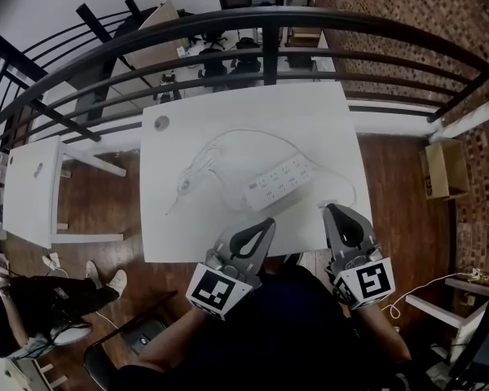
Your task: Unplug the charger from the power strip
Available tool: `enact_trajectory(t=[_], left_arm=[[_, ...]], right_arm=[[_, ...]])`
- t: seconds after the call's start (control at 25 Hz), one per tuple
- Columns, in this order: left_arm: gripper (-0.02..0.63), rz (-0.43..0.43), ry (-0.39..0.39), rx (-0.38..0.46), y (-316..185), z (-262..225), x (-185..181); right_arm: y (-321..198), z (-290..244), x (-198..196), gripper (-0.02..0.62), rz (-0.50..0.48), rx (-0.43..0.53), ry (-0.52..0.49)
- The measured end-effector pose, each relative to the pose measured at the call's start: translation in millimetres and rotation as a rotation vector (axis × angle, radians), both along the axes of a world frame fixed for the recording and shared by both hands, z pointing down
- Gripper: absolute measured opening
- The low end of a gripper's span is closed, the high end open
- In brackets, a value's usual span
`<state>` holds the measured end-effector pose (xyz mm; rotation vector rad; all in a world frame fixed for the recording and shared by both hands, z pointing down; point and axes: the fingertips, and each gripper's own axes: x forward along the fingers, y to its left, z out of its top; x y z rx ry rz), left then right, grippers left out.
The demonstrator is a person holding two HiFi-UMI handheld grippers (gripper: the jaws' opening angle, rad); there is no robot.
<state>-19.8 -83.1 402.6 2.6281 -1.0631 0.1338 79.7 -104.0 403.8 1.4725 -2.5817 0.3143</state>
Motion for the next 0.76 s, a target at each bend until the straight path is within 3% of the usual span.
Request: enact_trajectory(t=[0.56, 0.76], left_arm=[[0.006, 0.002, 0.001, 0.001, -3.1, 1.3, 3.2], [0.006, -0.016, 0.017, 0.049, -7.0, 7.0, -1.0]], right_arm=[[-3.3, 2.8, 8.9, 0.011, 0.022, -0.021, -0.053], [-5.0, 2.8, 9.3, 0.011, 0.027, -0.023, -0.045]])
